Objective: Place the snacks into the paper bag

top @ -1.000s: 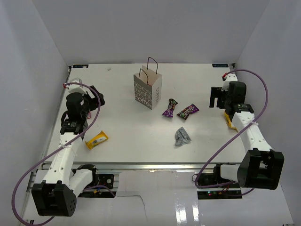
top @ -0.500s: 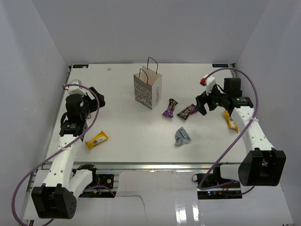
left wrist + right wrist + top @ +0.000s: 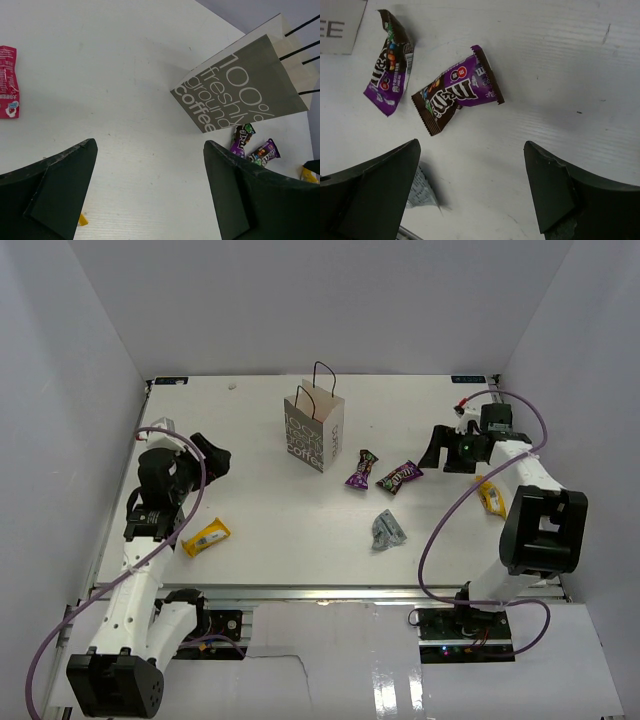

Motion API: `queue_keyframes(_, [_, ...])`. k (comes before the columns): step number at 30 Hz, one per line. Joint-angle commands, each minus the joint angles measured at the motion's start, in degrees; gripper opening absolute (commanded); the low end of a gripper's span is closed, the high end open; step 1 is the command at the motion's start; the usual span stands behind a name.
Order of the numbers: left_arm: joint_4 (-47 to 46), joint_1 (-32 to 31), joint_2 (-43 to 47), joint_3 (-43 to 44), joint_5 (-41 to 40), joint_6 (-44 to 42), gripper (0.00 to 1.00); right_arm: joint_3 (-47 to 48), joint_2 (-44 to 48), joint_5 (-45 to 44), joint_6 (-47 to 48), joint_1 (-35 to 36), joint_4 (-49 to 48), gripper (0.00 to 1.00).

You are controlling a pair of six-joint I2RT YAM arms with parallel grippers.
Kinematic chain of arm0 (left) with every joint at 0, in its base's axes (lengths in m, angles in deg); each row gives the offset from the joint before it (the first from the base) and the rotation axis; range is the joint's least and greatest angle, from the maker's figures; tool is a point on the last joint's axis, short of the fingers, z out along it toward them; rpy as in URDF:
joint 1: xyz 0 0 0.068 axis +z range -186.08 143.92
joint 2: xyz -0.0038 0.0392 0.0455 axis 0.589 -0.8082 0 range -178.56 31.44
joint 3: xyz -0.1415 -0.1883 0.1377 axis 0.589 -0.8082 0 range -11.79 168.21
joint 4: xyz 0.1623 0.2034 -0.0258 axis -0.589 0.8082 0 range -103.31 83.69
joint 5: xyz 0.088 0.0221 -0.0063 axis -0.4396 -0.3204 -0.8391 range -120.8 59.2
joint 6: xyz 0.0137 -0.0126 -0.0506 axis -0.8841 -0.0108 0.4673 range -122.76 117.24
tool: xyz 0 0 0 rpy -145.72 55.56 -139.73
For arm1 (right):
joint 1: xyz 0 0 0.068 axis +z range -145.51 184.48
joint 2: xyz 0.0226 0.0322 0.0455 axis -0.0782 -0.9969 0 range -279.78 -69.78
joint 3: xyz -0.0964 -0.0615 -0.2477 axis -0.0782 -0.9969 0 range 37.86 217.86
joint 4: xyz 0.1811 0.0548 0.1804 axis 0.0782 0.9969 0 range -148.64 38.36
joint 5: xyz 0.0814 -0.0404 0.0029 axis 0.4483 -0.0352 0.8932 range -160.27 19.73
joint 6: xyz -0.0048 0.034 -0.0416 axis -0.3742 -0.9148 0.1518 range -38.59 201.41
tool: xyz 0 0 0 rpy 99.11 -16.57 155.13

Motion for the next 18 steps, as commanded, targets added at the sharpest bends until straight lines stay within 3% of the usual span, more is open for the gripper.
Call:
queue_keyframes(1, [1.65, -0.06, 2.14, -0.99, 2.34, 3.61, 0.98, 1.06, -3.35, -0.79, -19.83, 0.07, -2.92, 0.89])
queue_keyframes(4, [2.09, -0.06, 3.02, -1.60, 2.26, 4.40, 0.98, -1.57, -5.46, 1.08, -27.84, 1.55, -4.94, 0.84])
queue_keyframes(18, [1.13, -0.06, 1.62, -3.27, -0.20, 5.28, 0.98, 0.88, -14.15, -9.55, -34.54, 8.77, -6.53, 0.83])
